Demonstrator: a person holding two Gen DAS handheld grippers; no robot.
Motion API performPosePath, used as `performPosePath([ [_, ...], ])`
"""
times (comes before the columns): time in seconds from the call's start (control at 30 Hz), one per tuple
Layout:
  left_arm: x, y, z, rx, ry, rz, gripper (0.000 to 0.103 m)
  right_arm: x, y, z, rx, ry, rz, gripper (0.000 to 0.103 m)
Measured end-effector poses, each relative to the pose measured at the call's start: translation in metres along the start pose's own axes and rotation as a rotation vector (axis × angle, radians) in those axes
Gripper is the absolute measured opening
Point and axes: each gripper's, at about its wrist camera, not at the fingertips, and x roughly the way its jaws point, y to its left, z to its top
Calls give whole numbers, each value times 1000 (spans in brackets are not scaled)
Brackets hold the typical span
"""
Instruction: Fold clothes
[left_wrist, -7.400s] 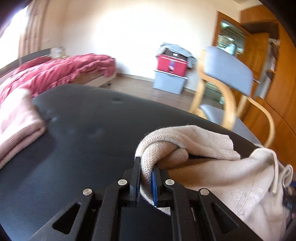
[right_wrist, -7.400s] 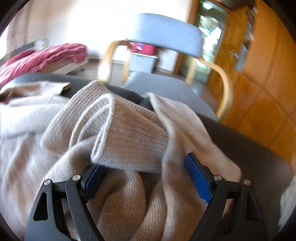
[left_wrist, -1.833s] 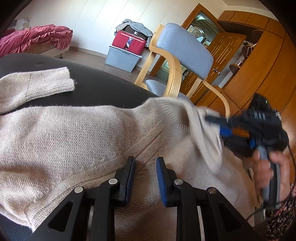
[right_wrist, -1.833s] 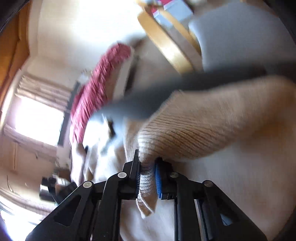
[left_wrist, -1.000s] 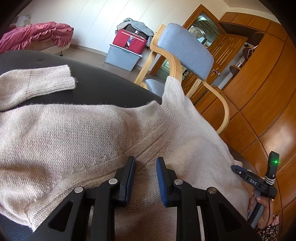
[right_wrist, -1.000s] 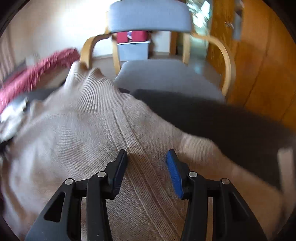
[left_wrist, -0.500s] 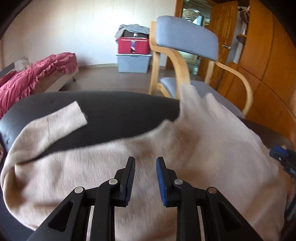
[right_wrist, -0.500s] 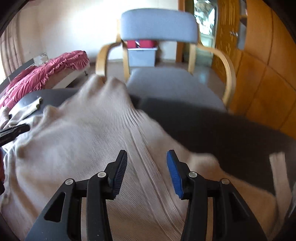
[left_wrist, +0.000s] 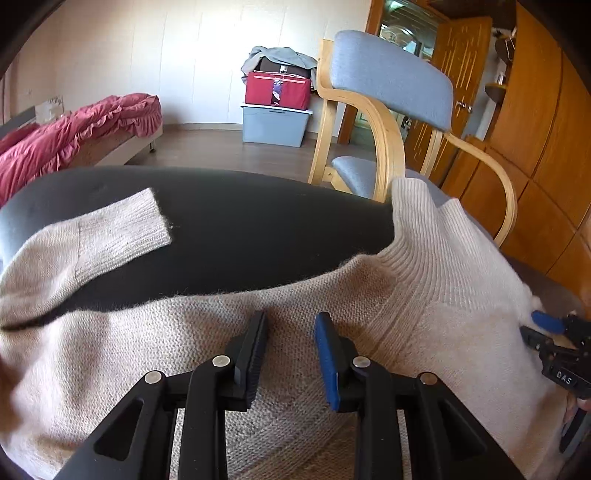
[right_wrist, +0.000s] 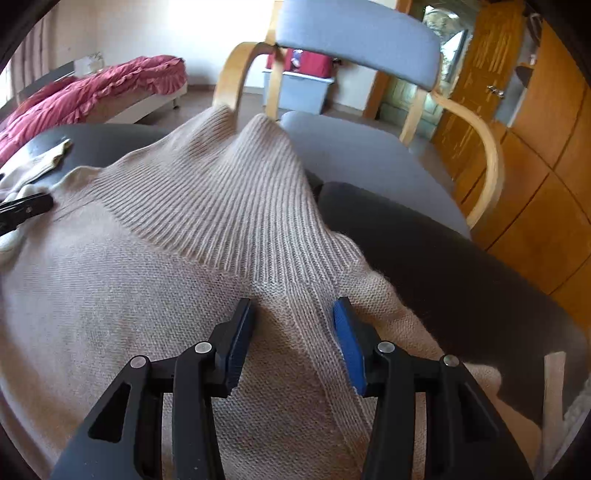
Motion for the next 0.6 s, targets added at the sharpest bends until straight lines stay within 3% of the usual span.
performPosePath([
  [0.13, 3, -9, 1, 41, -1, 49, 27, -14, -23, 27, 99, -89, 114, 48],
  [0.2, 6, -12, 3, 54, -2, 65, 27, -12, -26, 50, 107, -123, 84, 48],
  [0.27, 8, -13, 4, 54, -2, 66, 27, 9, -18, 74, 78, -96, 48, 48],
  [0.37, 10, -9, 5, 37, -3, 49, 27, 48, -10, 92, 94, -6, 69, 48],
  [0.47, 11, -9, 3, 35, -6, 50, 27, 73, -19, 100, 216, -1, 129, 53],
  [0.5, 11, -10, 3, 37, -7, 54, 27, 79, -28, 101, 272, -10, 149, 64],
  [0.6, 12, -11, 2, 40, -9, 59, 27, 92, -47, 104, 381, -27, 201, 65],
])
